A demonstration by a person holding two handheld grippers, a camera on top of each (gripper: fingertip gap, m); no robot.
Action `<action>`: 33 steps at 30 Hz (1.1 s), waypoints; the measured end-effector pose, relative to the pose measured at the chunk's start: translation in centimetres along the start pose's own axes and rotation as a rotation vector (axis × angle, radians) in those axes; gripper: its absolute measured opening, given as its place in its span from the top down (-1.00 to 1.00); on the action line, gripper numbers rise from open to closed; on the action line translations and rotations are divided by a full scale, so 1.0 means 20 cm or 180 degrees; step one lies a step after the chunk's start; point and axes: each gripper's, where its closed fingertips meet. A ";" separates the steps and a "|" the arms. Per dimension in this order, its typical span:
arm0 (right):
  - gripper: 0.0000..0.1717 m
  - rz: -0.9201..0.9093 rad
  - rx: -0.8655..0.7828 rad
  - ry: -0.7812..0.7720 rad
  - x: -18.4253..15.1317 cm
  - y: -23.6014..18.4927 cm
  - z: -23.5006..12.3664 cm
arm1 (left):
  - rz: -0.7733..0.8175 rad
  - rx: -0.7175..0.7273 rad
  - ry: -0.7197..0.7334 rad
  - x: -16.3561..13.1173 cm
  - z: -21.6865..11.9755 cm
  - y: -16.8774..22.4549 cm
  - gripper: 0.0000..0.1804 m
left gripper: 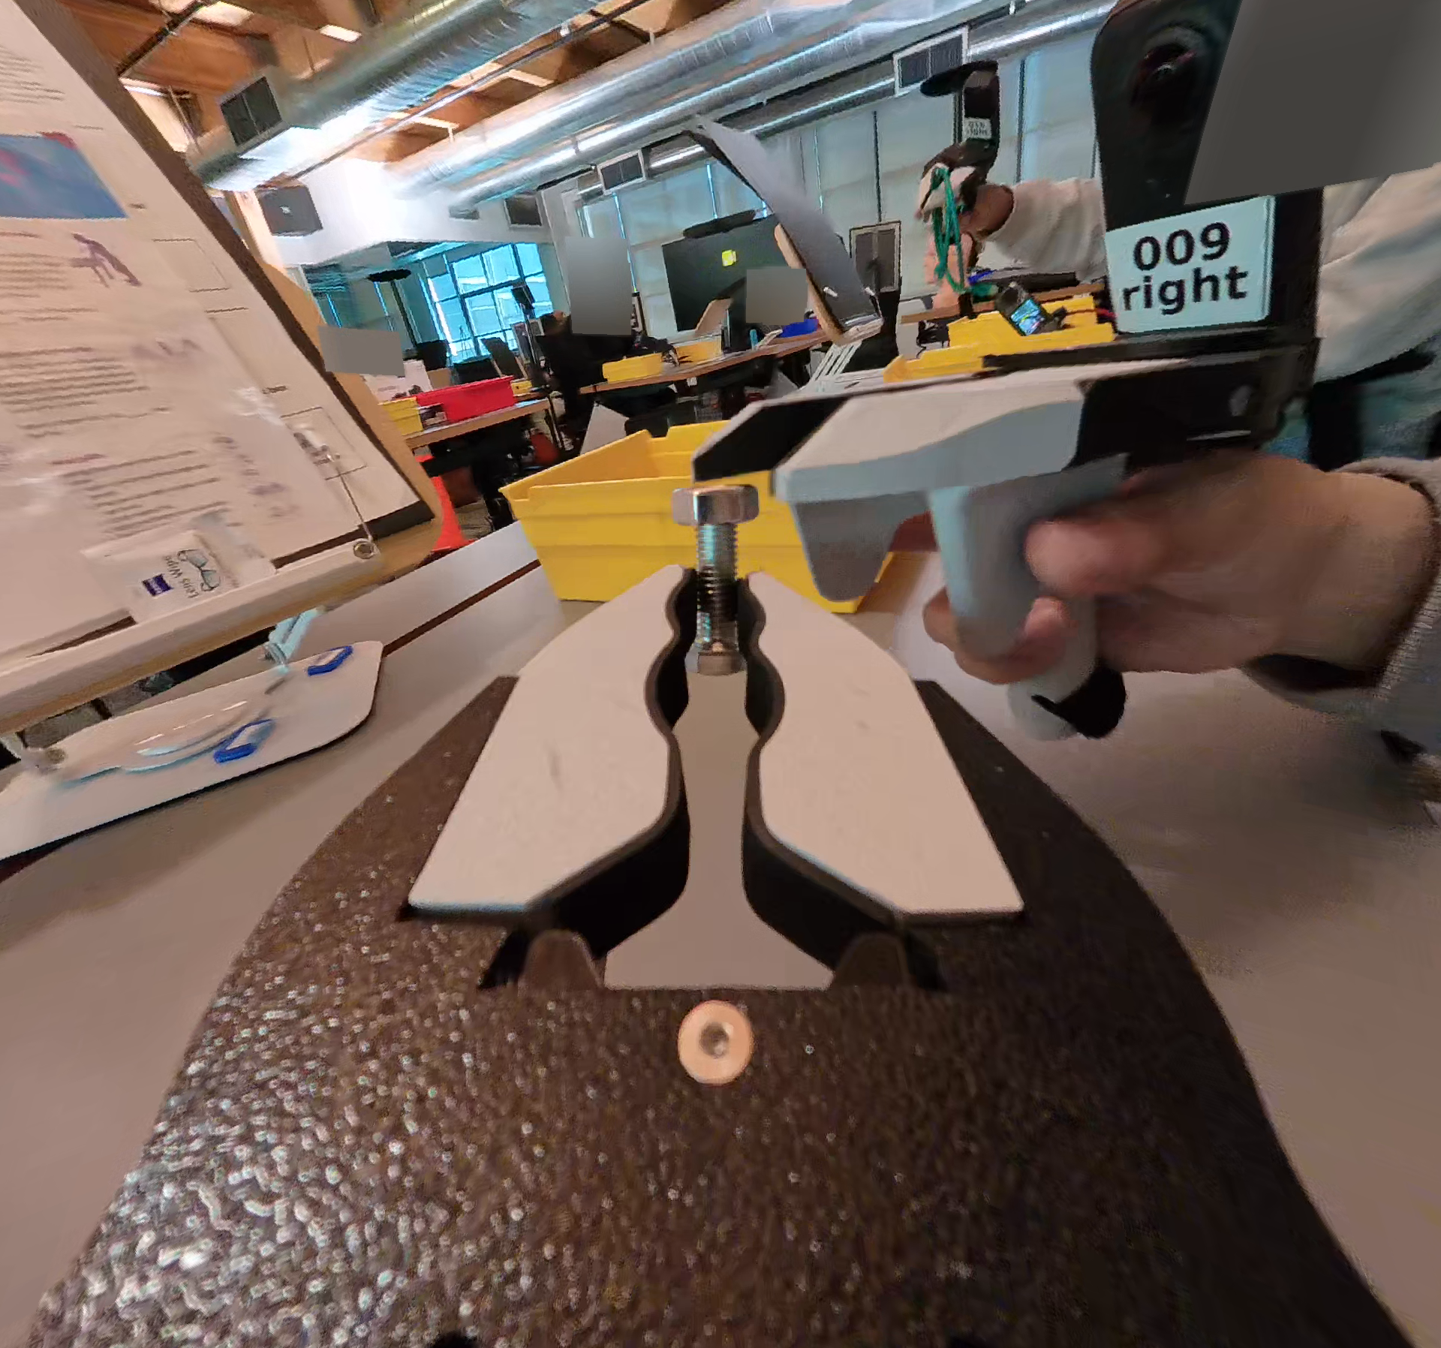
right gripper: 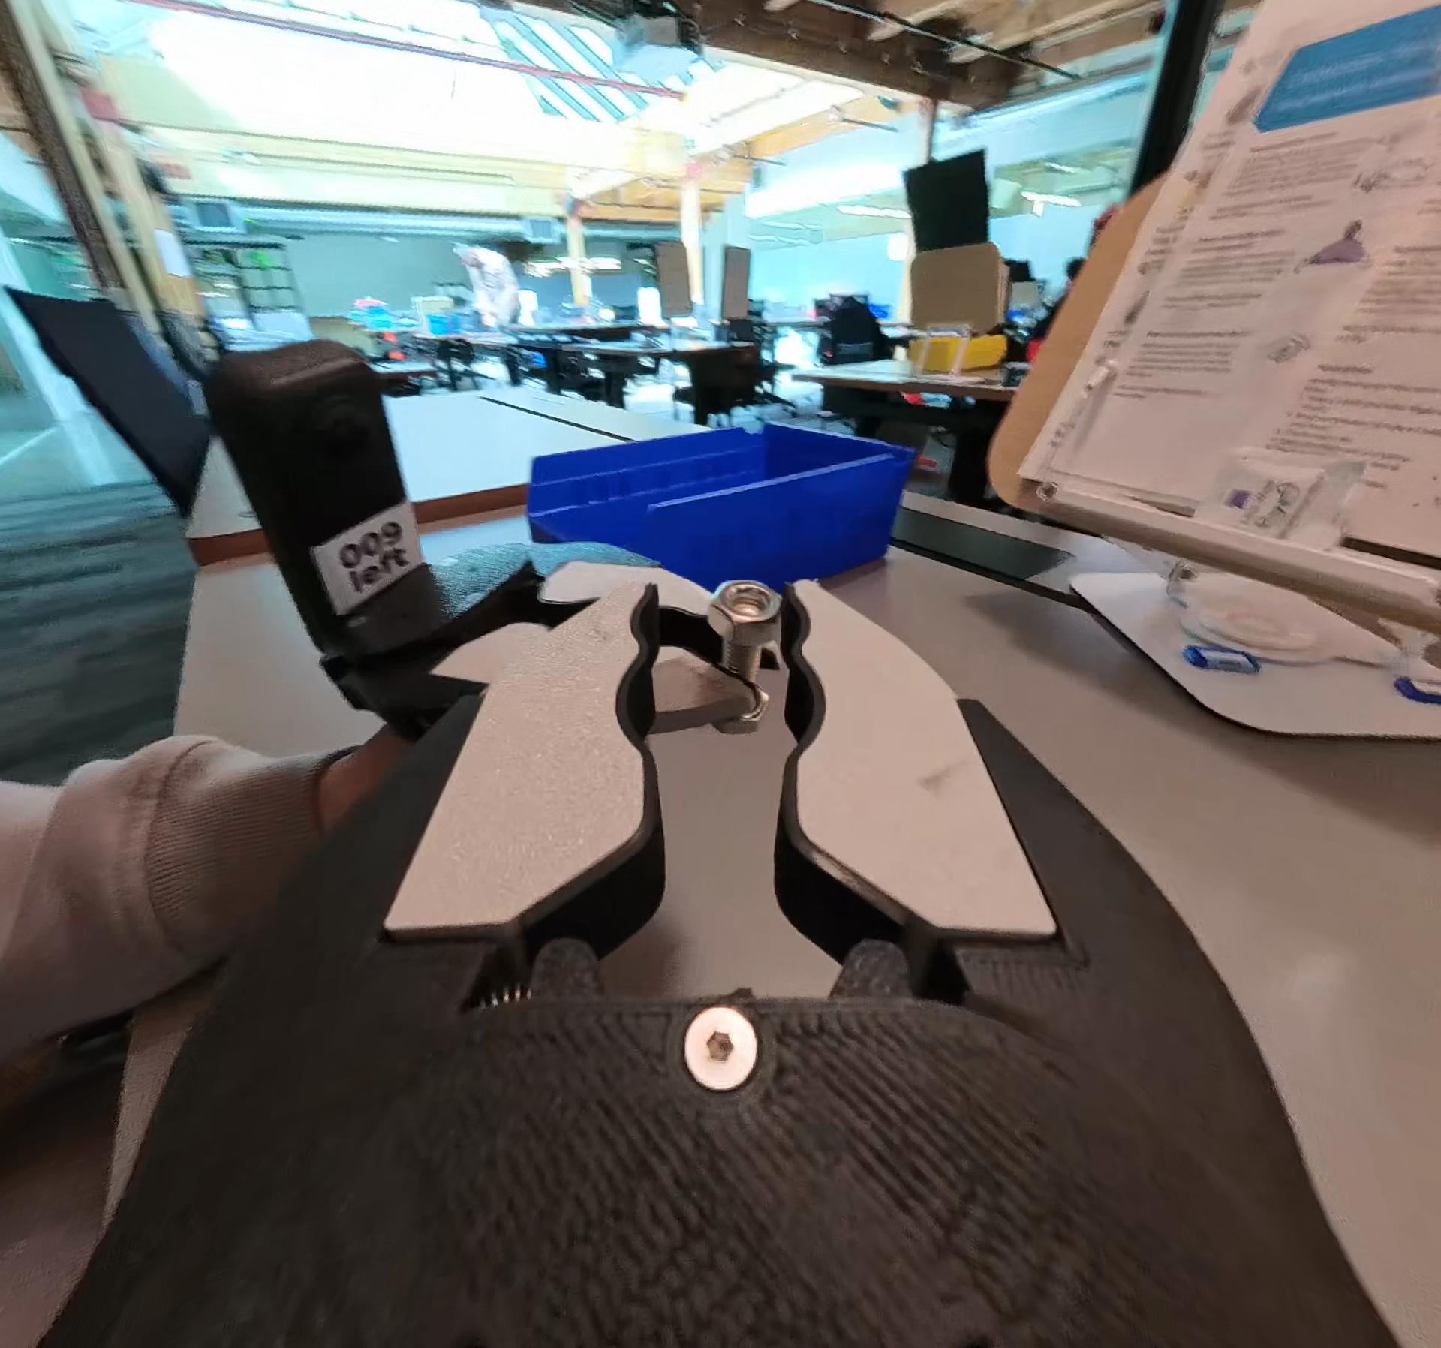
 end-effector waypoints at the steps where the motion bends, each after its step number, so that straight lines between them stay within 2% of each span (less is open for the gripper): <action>1: 0.67 -0.0044 -0.0102 -0.0008 -0.01 0.02 0.00 | -0.0001 -0.0002 -0.0024 -0.01 0.00 0.00 0.90; 3: 0.74 -0.0055 -0.0151 0.0046 0.00 0.02 0.00 | -0.0011 -0.0018 -0.0015 -0.01 0.00 0.00 0.91; 5: 0.93 -0.0022 -0.0145 0.0061 0.00 0.02 -0.01 | -0.0004 0.0006 -0.0029 -0.01 0.00 0.00 0.91; 6: 0.95 -0.0016 -0.0167 0.0036 0.00 0.03 -0.01 | 0.0013 0.0024 -0.0060 -0.01 0.00 0.00 0.91; 11: 0.69 -0.0109 -0.0403 0.0137 0.01 0.06 -0.01 | 0.0017 0.0030 -0.0037 -0.01 0.00 -0.01 0.91; 14: 0.68 -0.0066 -0.0370 0.0017 -0.02 0.05 -0.01 | 0.0007 -0.0012 -0.0011 0.00 0.00 0.00 0.91; 16: 0.78 -0.0031 -0.0340 0.0039 -0.02 0.04 -0.01 | 0.0012 -0.0038 -0.0026 -0.01 0.00 0.01 0.91; 22: 0.79 0.0215 -0.0261 0.0037 -0.03 0.03 0.00 | -0.0032 -0.0067 -0.0027 -0.01 0.00 0.01 0.91; 25: 0.79 0.0317 0.0258 -0.0043 -0.01 0.00 -0.02 | -0.0290 -0.0340 0.0117 0.02 -0.01 0.05 0.90; 28: 0.79 0.0513 0.1141 -0.0053 0.07 -0.10 -0.09 | -0.0980 -0.1053 0.0441 0.10 -0.02 0.18 0.91; 30: 0.79 0.0579 0.1658 -0.0061 0.10 -0.17 -0.17 | -0.1289 -0.1533 0.0490 0.13 -0.04 0.28 0.91; 33: 0.79 0.0533 0.1996 -0.0073 0.11 -0.22 -0.23 | -0.1460 -0.1862 0.0486 0.15 -0.05 0.36 0.91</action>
Point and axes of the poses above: each gripper's, where its closed fingertips meet, z out along the fingers, x out of its top, y = z × x across the jaws, and after that the axes turned 15 degrees about y, right-handed
